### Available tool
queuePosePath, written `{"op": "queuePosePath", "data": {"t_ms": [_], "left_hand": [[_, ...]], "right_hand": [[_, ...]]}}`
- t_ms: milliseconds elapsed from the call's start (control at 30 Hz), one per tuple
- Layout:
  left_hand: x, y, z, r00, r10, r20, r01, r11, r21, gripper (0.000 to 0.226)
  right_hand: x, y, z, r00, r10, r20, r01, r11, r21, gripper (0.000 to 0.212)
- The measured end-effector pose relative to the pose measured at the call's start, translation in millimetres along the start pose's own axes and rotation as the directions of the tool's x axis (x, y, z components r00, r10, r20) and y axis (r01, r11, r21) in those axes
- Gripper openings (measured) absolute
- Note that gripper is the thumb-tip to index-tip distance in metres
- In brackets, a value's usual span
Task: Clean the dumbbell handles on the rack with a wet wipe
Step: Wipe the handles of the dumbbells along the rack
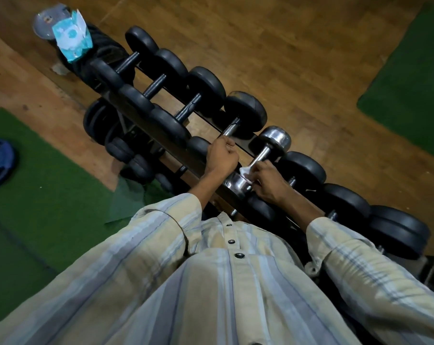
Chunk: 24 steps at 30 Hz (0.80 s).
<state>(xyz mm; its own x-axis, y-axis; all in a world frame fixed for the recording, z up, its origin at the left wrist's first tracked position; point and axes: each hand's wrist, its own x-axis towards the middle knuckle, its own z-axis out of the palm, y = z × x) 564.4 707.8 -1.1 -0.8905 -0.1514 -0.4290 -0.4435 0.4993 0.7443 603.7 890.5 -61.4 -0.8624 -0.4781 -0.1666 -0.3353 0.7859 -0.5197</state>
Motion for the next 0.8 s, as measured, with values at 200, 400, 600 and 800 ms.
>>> {"op": "queuePosePath", "data": {"t_ms": [200, 400, 600, 800], "left_hand": [[-7.6, -0.8, 4.9, 0.993, -0.051, 0.106, 0.039, 0.993, 0.11, 0.029], [-0.1, 5.4, 4.7, 0.959, -0.141, 0.248, 0.1, 0.98, 0.17, 0.049], [16.7, 33.0, 6.8, 0.932, -0.142, 0.333, 0.033, 0.949, 0.313, 0.05], [33.2, 55.8, 5.3, 0.887, -0.116, 0.447, -0.097, 0.899, 0.426, 0.032]], "right_hand": [[1.8, -14.8, 6.7, 0.827, 0.562, 0.018, -0.511, 0.737, 0.443, 0.007], [14.1, -14.4, 19.1, 0.602, 0.784, 0.152, -0.695, 0.42, 0.584, 0.012], [28.3, -5.8, 27.6, 0.485, 0.812, 0.325, -0.741, 0.184, 0.646, 0.017], [29.2, -21.2, 11.5, 0.455, 0.658, 0.6, -0.55, -0.323, 0.77, 0.021]]}}
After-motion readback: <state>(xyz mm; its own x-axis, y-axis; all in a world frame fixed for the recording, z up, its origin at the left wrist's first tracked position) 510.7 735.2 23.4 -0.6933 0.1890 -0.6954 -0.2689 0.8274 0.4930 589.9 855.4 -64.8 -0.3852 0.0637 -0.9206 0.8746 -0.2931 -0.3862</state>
